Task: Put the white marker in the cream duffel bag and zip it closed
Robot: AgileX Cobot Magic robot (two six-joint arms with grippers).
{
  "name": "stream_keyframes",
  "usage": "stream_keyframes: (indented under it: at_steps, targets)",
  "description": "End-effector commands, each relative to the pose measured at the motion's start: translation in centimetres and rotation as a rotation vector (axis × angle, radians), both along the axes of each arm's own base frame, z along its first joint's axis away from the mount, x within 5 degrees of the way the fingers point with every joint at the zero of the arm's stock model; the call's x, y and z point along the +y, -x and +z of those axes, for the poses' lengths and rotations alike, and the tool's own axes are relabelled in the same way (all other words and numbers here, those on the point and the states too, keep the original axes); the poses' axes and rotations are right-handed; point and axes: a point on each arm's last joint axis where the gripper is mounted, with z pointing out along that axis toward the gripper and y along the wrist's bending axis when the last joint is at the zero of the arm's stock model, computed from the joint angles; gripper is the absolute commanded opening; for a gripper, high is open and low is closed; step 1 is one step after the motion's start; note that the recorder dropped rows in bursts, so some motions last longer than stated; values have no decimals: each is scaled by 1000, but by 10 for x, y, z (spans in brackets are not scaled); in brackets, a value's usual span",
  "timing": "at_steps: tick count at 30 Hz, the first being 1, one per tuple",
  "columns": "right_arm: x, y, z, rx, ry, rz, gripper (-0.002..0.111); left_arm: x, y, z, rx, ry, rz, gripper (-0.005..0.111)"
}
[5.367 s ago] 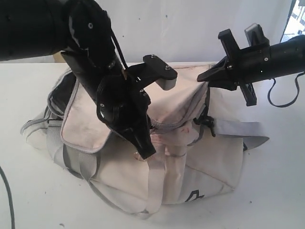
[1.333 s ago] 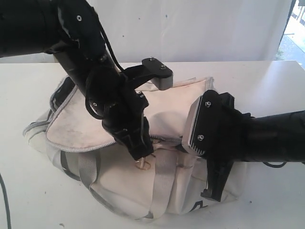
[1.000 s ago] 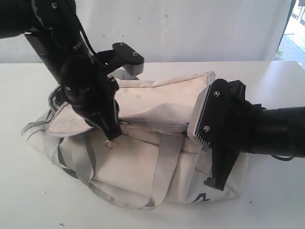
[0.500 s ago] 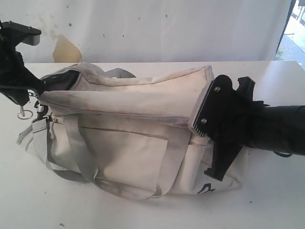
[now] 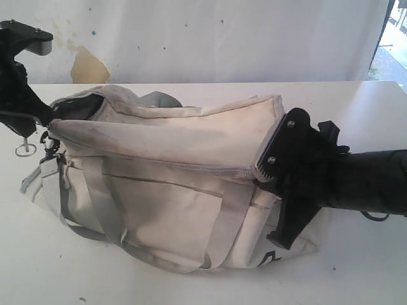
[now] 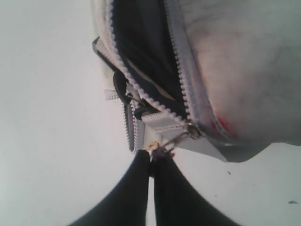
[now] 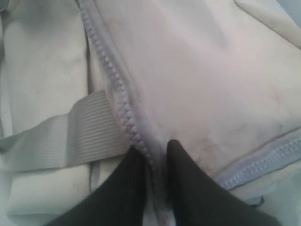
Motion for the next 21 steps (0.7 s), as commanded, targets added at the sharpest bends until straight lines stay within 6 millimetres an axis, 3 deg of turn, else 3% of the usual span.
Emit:
stream_keyframes:
  at_steps: [1, 3, 5, 11, 15, 21]
  targets:
    - [-3, -8, 7, 84, -152, -210, 35, -7, 7, 5, -5, -40, -59, 0]
    - [-4, -12, 12, 121, -242, -311, 49, -9, 7, 6, -14, -42, -67, 0]
    - [-3, -14, 19, 141, -306, -355, 54, -9, 7, 6, -16, -43, -65, 0]
    - [8, -13, 44, 146, -390, -260, 55, -9, 6, 6, -27, -38, -57, 0]
    - [14, -9, 47, 189, -409, -191, 69, -9, 5, 7, -34, -26, -17, 0]
    - [17, -5, 47, 232, -432, -165, 70, -10, 3, 7, -53, -15, -5, 0]
